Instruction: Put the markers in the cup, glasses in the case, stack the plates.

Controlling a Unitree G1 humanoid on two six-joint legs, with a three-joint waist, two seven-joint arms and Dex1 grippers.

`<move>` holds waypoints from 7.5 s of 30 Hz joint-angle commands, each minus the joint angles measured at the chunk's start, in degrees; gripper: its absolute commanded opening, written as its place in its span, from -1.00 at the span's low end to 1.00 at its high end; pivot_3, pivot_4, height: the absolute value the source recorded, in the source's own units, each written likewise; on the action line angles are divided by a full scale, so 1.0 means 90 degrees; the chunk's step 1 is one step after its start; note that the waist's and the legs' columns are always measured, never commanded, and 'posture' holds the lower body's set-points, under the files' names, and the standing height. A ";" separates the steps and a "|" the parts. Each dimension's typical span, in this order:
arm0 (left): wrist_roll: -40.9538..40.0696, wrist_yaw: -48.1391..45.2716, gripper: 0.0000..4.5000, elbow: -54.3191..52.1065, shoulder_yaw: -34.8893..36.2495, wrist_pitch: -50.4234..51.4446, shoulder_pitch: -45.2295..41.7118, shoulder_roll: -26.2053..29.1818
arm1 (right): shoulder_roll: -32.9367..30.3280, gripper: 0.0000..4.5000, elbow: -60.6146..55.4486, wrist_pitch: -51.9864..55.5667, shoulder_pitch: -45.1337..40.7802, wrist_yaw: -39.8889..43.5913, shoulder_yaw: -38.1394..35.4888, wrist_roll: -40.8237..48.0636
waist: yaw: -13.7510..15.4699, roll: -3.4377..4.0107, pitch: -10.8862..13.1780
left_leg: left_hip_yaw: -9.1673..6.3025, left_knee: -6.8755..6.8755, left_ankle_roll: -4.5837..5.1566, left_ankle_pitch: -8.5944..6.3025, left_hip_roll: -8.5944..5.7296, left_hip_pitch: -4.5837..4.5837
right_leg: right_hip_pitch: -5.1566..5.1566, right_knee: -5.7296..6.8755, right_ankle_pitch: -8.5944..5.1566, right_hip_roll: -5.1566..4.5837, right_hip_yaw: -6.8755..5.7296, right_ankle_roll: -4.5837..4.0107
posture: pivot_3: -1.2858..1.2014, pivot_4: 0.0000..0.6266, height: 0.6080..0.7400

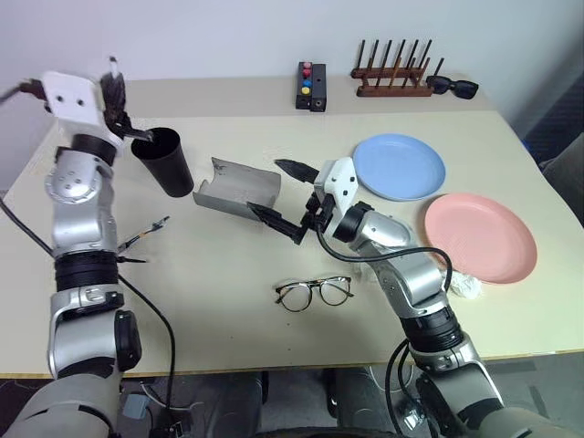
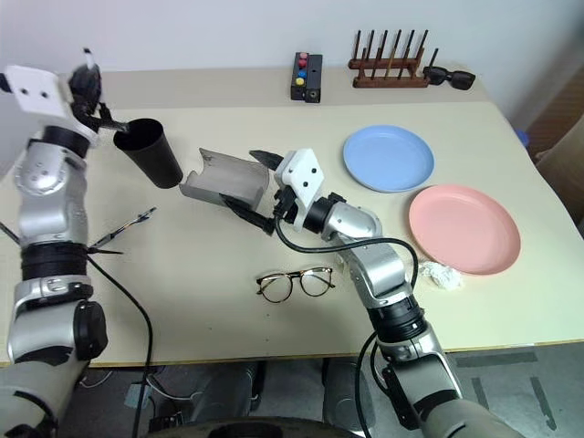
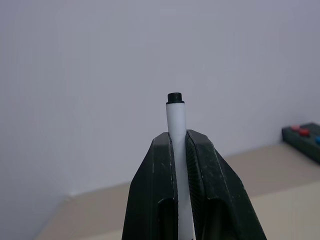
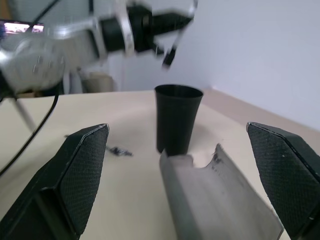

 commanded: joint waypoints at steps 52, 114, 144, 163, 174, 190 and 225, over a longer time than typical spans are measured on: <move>-0.2108 -0.3991 0.98 -0.2447 0.0257 0.3845 0.2776 0.3341 | -0.0646 1.00 -0.0696 0.0423 0.0148 0.0738 -0.0171 0.0466 | -0.0137 0.0007 0.0006 | 0.0001 -0.0020 0.0000 0.0000 0.0006 0.0000 | -0.0015 0.0007 -0.0003 0.0003 0.0011 -0.0004 | 0.03 -0.52 0.98; -0.0265 -0.0730 -0.96 0.1070 0.0229 -0.0684 -0.0671 0.0228 | 0.0595 1.00 -0.0230 -0.0272 -0.0401 -0.0239 -0.0131 0.0145 | -0.0163 -0.0014 -0.0005 | 0.0010 -0.0001 -0.0018 0.0014 0.0003 -0.0011 | -0.0063 0.0074 0.0000 0.0010 0.0026 -0.0015 | 0.03 -0.52 0.98; -0.0469 -0.0452 0.61 0.1508 0.0291 -0.0951 -0.0253 -0.0102 | 0.0570 1.00 -0.0386 -0.0092 -0.0262 -0.0104 -0.0022 0.0259 | -0.0169 -0.0014 -0.0006 | 0.0009 -0.0001 -0.0017 0.0014 0.0003 -0.0011 | -0.0063 0.0075 0.0000 0.0010 0.0025 -0.0014 | 0.03 -0.52 0.98; -0.1359 -0.5206 0.98 -0.1001 -0.1468 0.2053 -0.0114 0.1535 | -0.0541 1.00 -0.0626 0.0135 -0.0092 0.0313 -0.0544 0.0406 | -0.0182 -0.0012 -0.0004 | 0.0010 -0.0005 -0.0017 0.0014 0.0004 -0.0012 | -0.0061 0.0073 -0.0002 0.0011 0.0026 -0.0016 | 0.03 -0.52 0.98; 0.0314 -0.6532 0.98 0.1324 -0.3015 0.1484 -0.0999 0.1685 | -0.1038 1.00 -0.1364 0.0729 0.0420 0.0722 -0.0288 0.0632 | -0.0156 -0.0015 -0.0002 | 0.0011 0.0002 -0.0016 0.0014 0.0005 -0.0020 | -0.0062 0.0072 -0.0003 0.0012 0.0025 -0.0014 | 0.03 -0.52 0.98; 0.1815 -0.6288 0.44 0.3560 -0.3640 0.0133 -0.1735 0.0996 | -0.0963 1.00 -0.1368 0.0736 0.0410 0.0639 -0.0233 0.0587 | -0.0155 -0.0016 -0.0002 | 0.0011 0.0004 -0.0015 0.0013 0.0004 -0.0021 | -0.0063 0.0072 -0.0004 0.0012 0.0025 -0.0010 | 0.03 -0.52 0.98; 0.0885 -0.7417 -0.99 0.1218 -0.2995 0.0770 -0.0795 0.0559 | -0.0993 1.00 -0.1383 0.0723 0.0413 0.0542 -0.0228 0.0537 | -0.0163 -0.0016 -0.0002 | 0.0011 0.0007 -0.0015 0.0013 0.0004 -0.0023 | -0.0063 0.0074 -0.0003 0.0011 0.0025 -0.0011 | 0.03 -0.52 0.98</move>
